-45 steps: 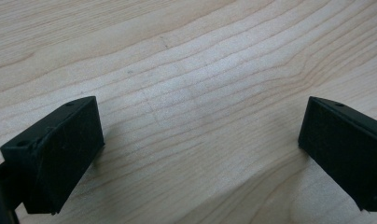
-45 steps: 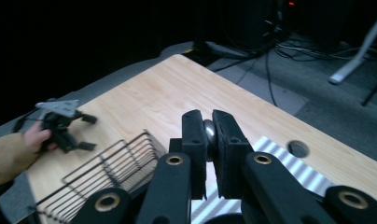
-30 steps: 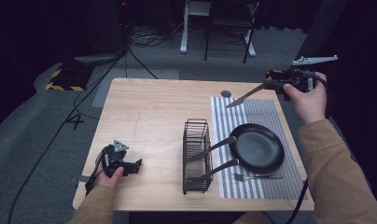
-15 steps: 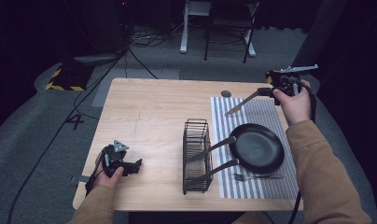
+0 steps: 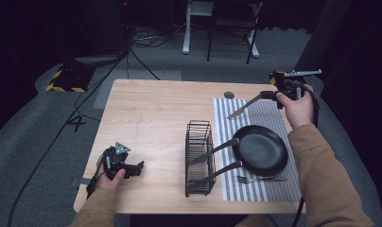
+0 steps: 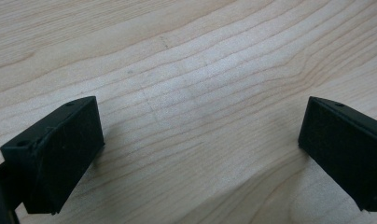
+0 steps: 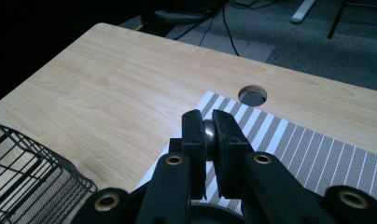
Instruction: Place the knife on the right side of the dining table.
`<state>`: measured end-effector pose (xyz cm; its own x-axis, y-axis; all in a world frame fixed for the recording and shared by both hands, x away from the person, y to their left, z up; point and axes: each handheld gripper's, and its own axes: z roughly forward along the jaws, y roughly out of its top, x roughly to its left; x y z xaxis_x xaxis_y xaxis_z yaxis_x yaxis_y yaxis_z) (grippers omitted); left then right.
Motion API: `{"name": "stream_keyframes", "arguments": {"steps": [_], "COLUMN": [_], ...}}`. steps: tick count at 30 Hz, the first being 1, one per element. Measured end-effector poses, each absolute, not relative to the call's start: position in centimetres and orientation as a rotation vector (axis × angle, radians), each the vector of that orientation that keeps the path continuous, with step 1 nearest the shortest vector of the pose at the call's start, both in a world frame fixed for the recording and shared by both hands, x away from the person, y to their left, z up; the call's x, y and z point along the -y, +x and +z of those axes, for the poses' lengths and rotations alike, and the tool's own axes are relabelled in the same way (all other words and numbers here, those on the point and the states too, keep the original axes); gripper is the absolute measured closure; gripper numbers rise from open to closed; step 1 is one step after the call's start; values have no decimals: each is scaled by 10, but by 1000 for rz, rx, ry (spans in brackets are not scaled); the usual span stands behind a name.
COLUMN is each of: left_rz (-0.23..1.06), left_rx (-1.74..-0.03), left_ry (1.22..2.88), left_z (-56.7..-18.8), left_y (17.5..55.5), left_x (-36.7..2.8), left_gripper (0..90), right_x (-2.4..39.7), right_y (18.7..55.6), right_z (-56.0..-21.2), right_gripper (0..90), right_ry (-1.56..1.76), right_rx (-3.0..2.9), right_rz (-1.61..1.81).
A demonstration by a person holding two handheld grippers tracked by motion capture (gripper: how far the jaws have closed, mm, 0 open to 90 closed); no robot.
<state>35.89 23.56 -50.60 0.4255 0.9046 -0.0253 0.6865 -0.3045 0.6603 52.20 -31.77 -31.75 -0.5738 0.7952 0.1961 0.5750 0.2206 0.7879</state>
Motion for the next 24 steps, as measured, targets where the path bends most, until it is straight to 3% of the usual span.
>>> {"name": "stream_keyframes", "arguments": {"steps": [18, 24], "left_rz": [475, 475], "left_rx": [-1338, -1338], "left_ry": [2086, 2086], "left_z": [-506, -506], "left_y": [359, 359], "left_x": [-236, -236], "left_gripper": [2, 2], "right_x": [317, 326], "right_y": [533, 536], "right_z": [-329, -332], "right_gripper": [838, 783], "right_ry": [1318, 1358], "right_rx": [-2218, -2193], "right_rz": [1265, 1112]}}
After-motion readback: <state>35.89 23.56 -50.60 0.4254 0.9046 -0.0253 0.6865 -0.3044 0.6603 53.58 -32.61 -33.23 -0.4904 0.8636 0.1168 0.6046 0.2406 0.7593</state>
